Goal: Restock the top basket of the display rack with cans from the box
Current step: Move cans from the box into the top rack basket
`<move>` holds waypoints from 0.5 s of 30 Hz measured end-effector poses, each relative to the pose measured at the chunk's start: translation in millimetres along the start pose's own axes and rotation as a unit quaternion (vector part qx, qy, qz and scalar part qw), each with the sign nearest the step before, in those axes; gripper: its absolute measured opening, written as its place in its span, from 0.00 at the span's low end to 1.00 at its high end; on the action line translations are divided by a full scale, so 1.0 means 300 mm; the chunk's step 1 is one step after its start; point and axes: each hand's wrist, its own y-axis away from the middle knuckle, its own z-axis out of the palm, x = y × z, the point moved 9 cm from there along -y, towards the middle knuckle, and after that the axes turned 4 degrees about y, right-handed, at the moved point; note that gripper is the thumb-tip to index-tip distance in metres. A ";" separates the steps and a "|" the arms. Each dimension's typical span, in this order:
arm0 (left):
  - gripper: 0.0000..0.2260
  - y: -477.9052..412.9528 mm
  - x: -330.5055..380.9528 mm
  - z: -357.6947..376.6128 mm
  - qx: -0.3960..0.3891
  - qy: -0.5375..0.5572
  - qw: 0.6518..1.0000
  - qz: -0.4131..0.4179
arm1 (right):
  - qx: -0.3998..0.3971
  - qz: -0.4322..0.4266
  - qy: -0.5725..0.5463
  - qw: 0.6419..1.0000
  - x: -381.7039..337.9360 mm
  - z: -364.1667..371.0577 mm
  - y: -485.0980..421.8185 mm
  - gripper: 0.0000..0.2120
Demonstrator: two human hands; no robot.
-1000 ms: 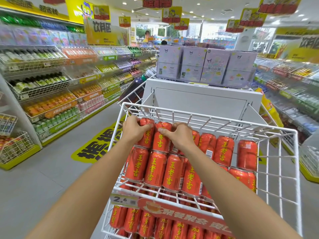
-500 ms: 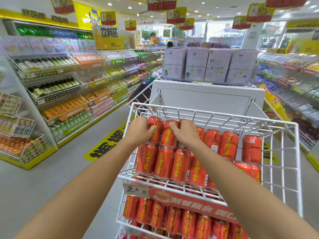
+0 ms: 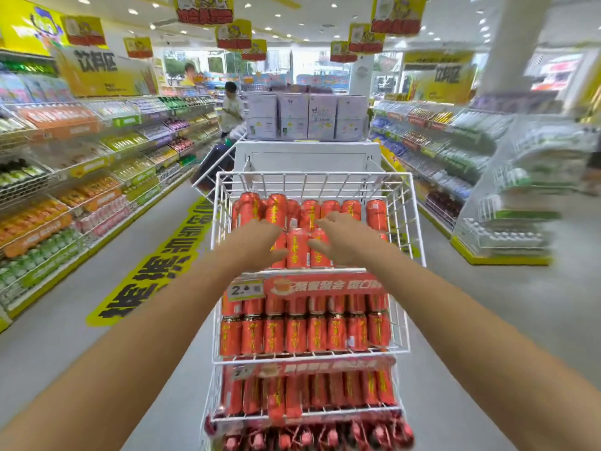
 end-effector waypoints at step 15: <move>0.16 0.477 0.218 0.679 -0.134 0.141 0.981 0.012 | -0.114 -0.052 -0.047 0.991 -0.185 0.634 0.509 0.30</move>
